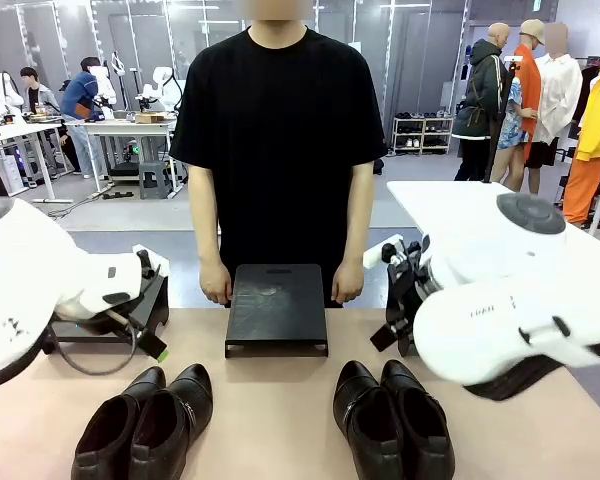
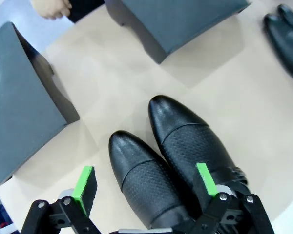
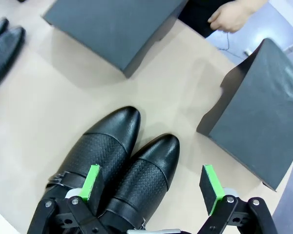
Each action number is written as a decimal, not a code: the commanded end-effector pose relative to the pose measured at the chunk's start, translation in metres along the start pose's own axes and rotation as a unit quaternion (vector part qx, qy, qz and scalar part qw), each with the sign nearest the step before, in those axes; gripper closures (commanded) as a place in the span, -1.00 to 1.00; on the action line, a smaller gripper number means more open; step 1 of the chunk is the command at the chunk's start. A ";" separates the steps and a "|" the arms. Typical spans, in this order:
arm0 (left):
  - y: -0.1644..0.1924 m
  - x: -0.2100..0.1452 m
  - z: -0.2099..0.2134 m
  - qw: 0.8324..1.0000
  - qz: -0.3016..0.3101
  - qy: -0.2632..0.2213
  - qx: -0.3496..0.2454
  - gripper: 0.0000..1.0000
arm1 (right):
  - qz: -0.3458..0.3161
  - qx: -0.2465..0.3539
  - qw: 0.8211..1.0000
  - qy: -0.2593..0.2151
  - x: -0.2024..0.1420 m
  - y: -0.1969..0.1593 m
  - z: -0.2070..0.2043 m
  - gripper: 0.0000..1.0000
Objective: Place the shoes on the stand as instructed by the person.
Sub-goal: Pick up one pair of Shoes and place it on the Shoes Stand indicated by the person.
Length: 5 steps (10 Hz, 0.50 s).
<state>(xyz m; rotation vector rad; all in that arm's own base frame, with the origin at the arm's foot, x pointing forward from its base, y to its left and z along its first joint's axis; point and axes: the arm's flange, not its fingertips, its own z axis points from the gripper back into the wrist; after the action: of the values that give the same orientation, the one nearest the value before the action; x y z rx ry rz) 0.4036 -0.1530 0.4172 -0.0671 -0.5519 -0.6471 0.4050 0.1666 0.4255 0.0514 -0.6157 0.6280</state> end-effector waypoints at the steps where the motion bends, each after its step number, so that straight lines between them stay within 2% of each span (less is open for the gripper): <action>1: 0.026 0.012 0.041 0.998 0.008 0.006 -0.066 -1.00 | -0.018 0.052 0.998 0.002 0.010 -0.020 0.034 -1.00; 2: 0.033 0.012 0.054 0.993 0.007 0.009 -0.119 -1.00 | -0.042 0.068 0.997 0.000 0.011 -0.032 0.048 -1.00; 3: 0.043 0.009 0.067 0.987 0.016 -0.004 -0.157 -1.00 | -0.064 0.142 0.988 -0.010 0.009 -0.047 0.065 -1.00; 4: 0.058 0.002 0.082 0.976 0.035 -0.017 -0.212 -1.00 | -0.093 0.198 0.976 -0.010 0.003 -0.063 0.076 -1.00; 5: 0.082 -0.016 0.104 0.957 0.060 -0.048 -0.280 -1.00 | -0.111 0.243 0.964 -0.009 -0.011 -0.083 0.091 -1.00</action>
<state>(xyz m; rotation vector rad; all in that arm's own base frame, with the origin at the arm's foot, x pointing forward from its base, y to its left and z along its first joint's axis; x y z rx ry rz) 0.3909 -0.0881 0.5030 -0.5291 -0.4830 -0.6945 0.3926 0.1049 0.5039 0.4878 -0.5207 0.5646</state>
